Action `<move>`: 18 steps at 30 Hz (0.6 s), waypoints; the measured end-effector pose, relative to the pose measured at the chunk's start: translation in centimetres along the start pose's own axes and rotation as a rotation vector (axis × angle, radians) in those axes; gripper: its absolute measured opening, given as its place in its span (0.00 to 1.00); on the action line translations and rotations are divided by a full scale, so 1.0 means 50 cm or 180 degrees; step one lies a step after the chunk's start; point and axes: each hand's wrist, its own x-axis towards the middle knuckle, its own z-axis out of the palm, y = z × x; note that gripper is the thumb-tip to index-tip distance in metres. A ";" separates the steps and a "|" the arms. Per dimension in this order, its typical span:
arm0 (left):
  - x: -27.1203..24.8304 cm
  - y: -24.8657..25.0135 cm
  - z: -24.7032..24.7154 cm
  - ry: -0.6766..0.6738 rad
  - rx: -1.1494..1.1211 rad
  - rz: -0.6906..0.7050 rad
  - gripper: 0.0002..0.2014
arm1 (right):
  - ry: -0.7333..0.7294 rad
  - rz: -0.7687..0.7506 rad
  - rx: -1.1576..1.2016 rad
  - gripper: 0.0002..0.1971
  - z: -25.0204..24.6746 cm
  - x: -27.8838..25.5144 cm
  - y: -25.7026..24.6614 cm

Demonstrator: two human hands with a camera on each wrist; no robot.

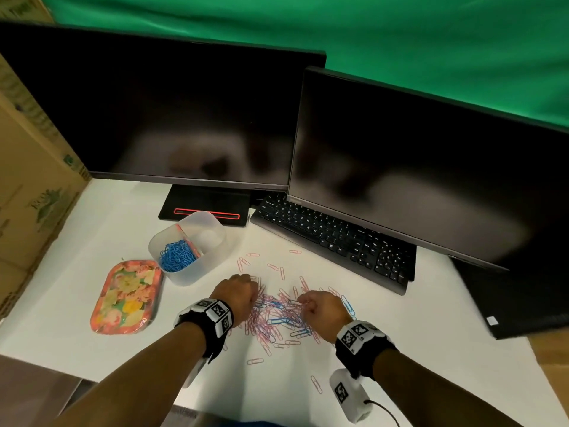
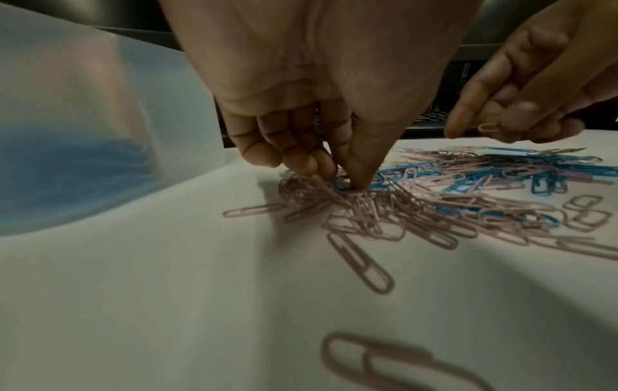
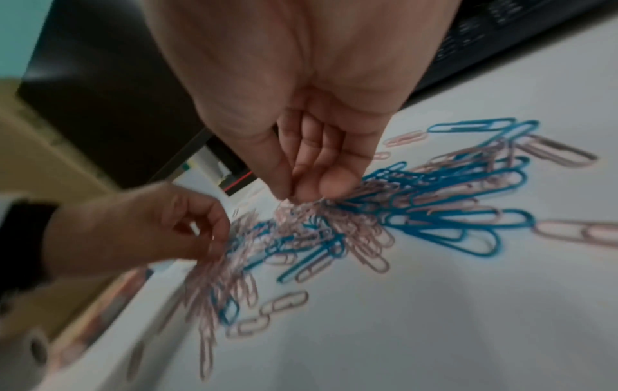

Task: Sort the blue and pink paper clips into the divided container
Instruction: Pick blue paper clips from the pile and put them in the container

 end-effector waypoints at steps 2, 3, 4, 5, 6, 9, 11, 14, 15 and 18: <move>-0.001 -0.001 -0.001 -0.0025 -0.0014 0.0021 0.08 | -0.0274 0.0121 0.0449 0.15 -0.012 -0.004 0.003; -0.002 -0.002 -0.002 -0.0014 -0.0093 0.0010 0.08 | -0.0445 0.0195 0.0768 0.15 -0.020 -0.008 0.003; -0.002 -0.003 -0.002 0.0013 -0.0247 -0.0030 0.07 | -0.0548 0.0264 0.1057 0.16 -0.028 -0.011 0.003; -0.003 -0.003 -0.003 0.0053 -0.0464 -0.0106 0.06 | -0.0557 0.0312 0.1194 0.16 -0.037 -0.014 0.002; -0.004 -0.004 -0.004 0.0097 -0.0721 -0.0206 0.05 | -0.0504 0.0362 0.1213 0.15 -0.043 -0.015 0.001; -0.007 -0.005 -0.004 0.0228 -0.1513 -0.0384 0.06 | -0.0093 0.0421 0.0419 0.15 -0.050 -0.005 0.005; -0.009 -0.002 -0.003 0.0239 -0.1943 -0.0368 0.09 | 0.0111 0.0390 -0.0280 0.16 -0.047 0.003 0.006; -0.012 0.000 0.002 0.0187 -0.2443 -0.0477 0.11 | 0.0107 0.0025 -0.1026 0.17 -0.027 0.004 -0.002; -0.012 -0.001 0.004 0.0167 -0.2604 -0.0515 0.11 | 0.0083 -0.0205 -0.1182 0.16 -0.016 0.004 -0.008; -0.015 -0.002 0.005 0.0145 -0.3032 -0.0679 0.11 | -0.0053 -0.0817 -0.1466 0.13 0.024 0.000 -0.036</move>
